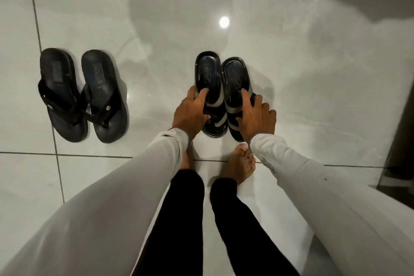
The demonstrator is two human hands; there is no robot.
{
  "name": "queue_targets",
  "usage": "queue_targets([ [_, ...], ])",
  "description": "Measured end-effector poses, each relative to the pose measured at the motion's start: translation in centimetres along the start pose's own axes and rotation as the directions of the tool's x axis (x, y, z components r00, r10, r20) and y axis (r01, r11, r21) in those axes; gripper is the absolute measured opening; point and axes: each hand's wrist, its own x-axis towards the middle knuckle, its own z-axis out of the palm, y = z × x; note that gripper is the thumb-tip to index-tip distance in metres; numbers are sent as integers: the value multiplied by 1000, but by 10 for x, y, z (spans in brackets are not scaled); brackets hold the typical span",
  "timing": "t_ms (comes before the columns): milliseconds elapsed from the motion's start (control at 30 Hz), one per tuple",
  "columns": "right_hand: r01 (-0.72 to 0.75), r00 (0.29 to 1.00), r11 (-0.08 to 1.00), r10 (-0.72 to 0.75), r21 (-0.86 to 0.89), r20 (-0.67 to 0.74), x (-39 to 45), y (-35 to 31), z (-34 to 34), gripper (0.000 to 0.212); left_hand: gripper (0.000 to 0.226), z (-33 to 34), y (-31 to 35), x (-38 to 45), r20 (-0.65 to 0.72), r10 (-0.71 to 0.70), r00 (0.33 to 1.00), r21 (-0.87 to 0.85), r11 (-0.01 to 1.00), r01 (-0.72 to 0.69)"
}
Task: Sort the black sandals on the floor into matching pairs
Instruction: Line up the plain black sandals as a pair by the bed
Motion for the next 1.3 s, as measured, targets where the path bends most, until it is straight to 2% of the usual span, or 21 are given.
queue_targets([
  [100,-29,999,989,33,-145,30,0,-3,-8,89,94,-7,-5,-9,88,-146,985,96,986,137],
  [167,-34,996,986,46,-163,70,8,-4,-10,88,102,-13,-4,-1,128,-225,966,167,965,202],
  [233,-41,991,993,54,-110,121,26,-2,-10,92,111,-20,7,20,168,-227,959,246,952,182],
  [367,-20,959,998,3,57,282,51,4,11,112,122,-14,18,54,222,-249,943,333,928,167],
  [500,8,967,990,-43,140,250,59,14,27,111,122,-5,26,67,215,-262,941,369,914,170],
  [600,29,973,990,-59,136,224,73,30,25,111,121,-7,43,84,167,-238,957,411,899,152],
  [700,8,978,990,-37,140,205,95,53,6,111,122,-12,76,114,156,-214,964,460,880,121],
  [900,-96,983,978,65,186,169,155,126,-49,105,122,-14,166,184,141,-151,978,449,891,73],
  [1033,-116,989,978,97,175,113,194,177,-82,100,119,-9,211,218,137,-107,985,440,897,36],
  [1300,-92,991,985,75,147,113,226,226,-112,101,118,2,241,230,127,-114,985,423,905,50],
])
